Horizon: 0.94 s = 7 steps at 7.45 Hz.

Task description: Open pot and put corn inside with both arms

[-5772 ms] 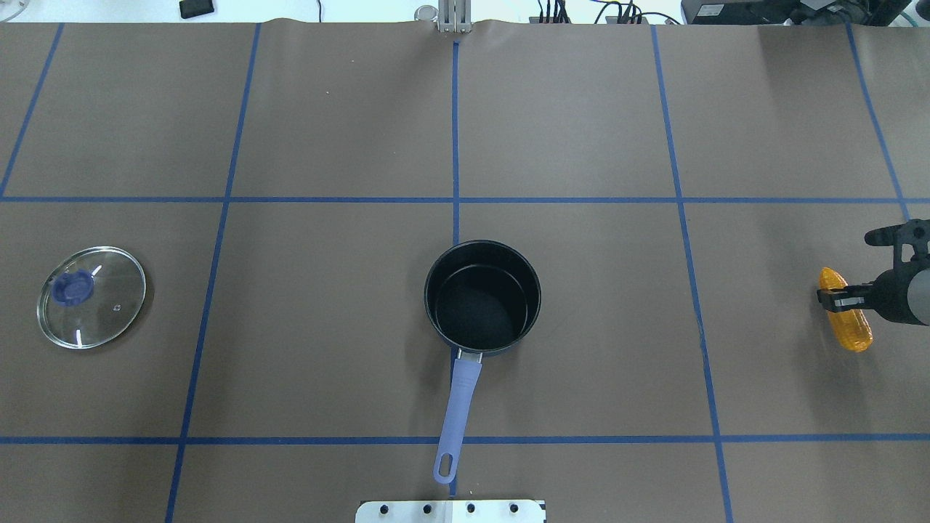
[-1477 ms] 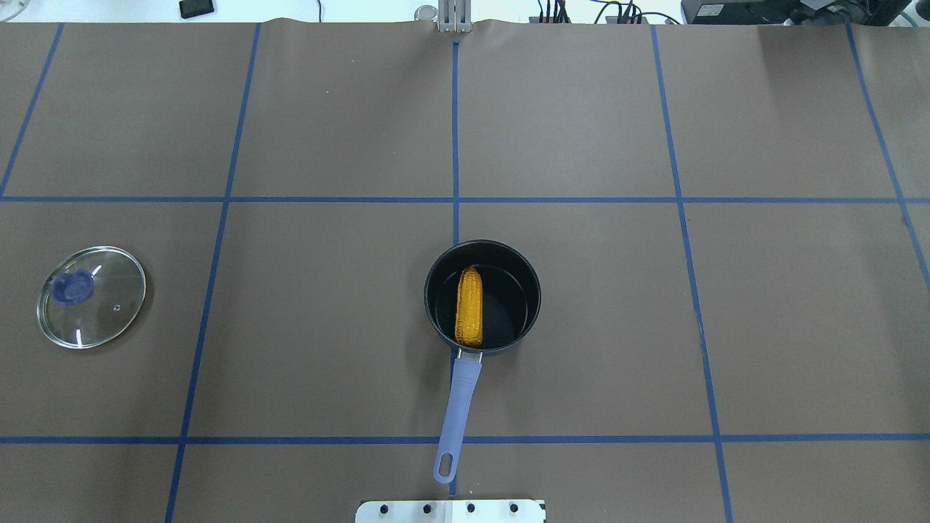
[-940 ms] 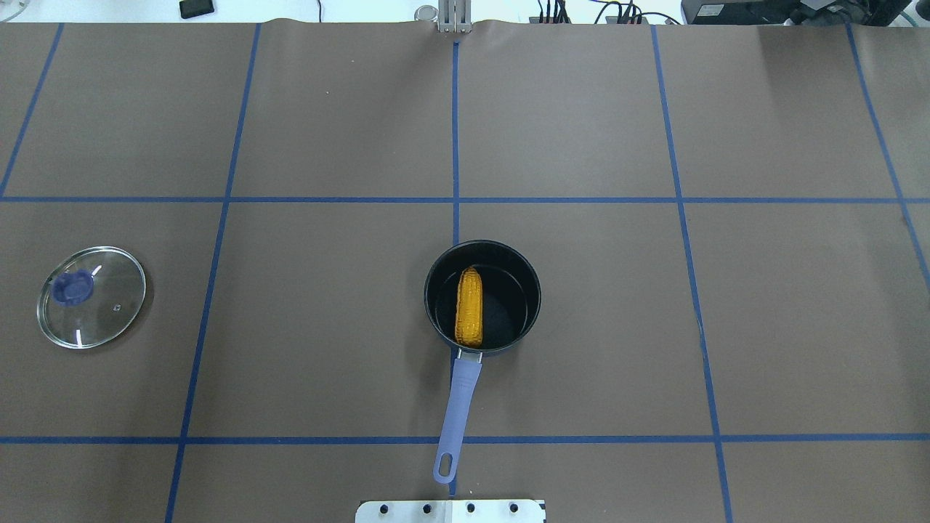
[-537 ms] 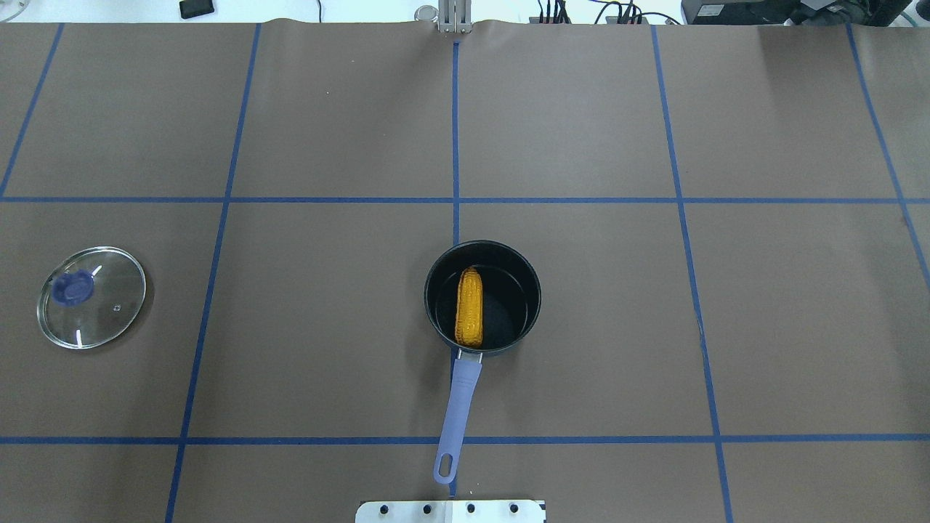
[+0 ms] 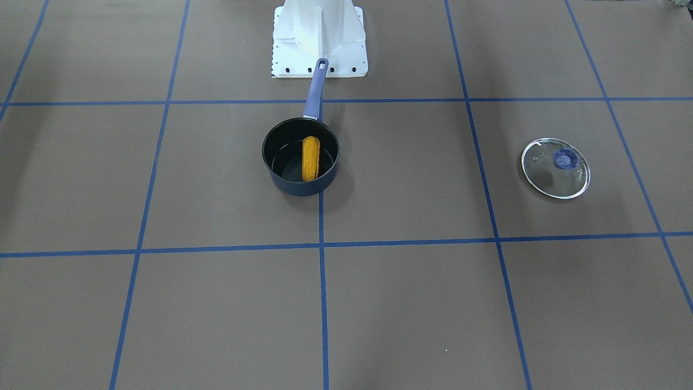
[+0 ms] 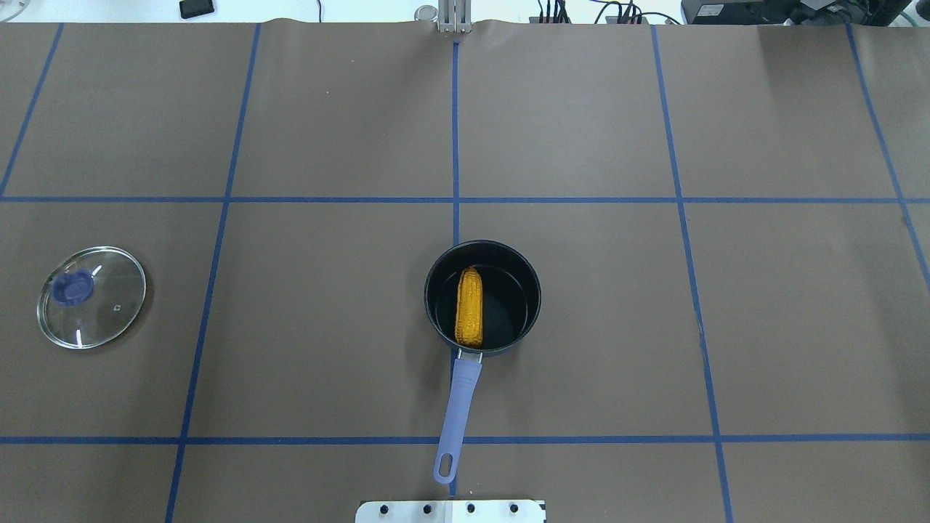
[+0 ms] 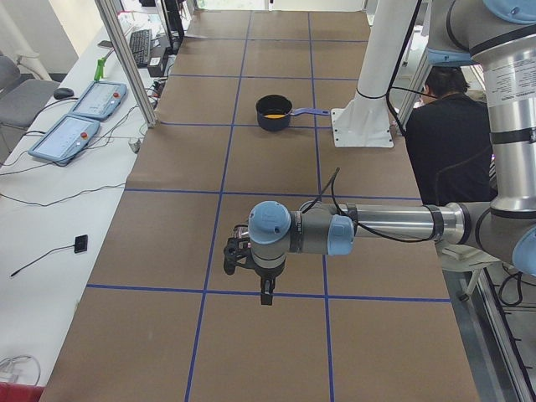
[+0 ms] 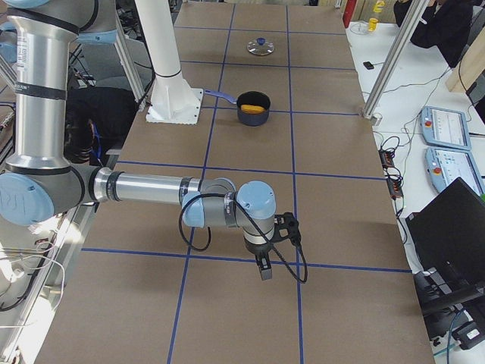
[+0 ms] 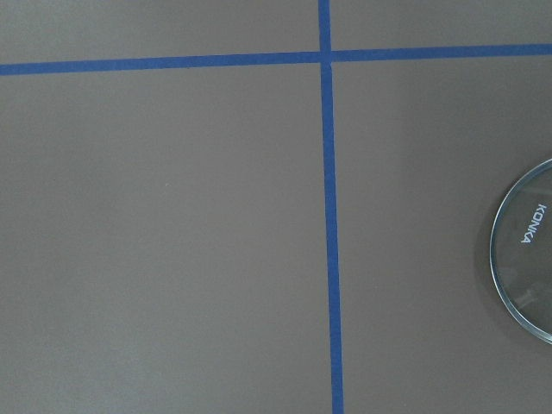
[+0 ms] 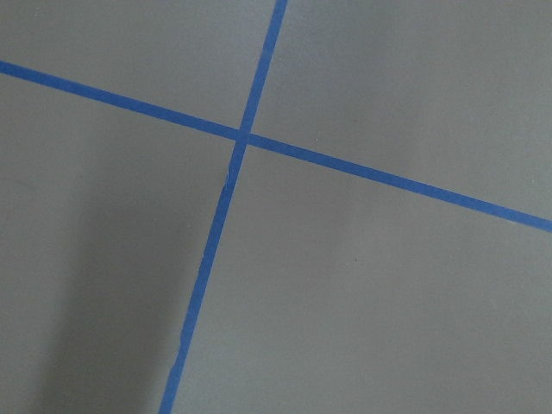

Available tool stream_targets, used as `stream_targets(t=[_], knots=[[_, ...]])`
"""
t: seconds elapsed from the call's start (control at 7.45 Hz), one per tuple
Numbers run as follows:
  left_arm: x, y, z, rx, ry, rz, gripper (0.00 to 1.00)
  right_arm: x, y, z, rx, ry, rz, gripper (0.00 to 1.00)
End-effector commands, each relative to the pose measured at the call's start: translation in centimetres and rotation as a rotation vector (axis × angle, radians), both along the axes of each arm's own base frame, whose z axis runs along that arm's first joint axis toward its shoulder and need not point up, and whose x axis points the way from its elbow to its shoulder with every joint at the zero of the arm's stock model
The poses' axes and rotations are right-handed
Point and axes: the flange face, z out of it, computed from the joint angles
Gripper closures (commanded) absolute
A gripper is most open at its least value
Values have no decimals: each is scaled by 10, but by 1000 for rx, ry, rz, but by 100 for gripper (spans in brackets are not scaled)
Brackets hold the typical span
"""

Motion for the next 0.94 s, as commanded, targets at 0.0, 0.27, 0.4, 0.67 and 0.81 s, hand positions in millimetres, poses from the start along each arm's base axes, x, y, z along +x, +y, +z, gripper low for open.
stream_targets(t=[0.0,0.27,0.4,0.67,0.81], knots=[[0,0,0,0,0,0,1,-11,-14,-11,21,-6,-23,0],[0,1,1,-2,0,0,1,-17,-23,-20,36,-13,-35,0],[0,1,1,-2,0,0,1,-21,-29,-25,33,-21,-26,0],[0,1,1,-2,0,0,1,-30,-35,-30,30,-24,-29,0],[0,0,0,0,0,0,1,-31,-35,-31,30,-25,-29,0]])
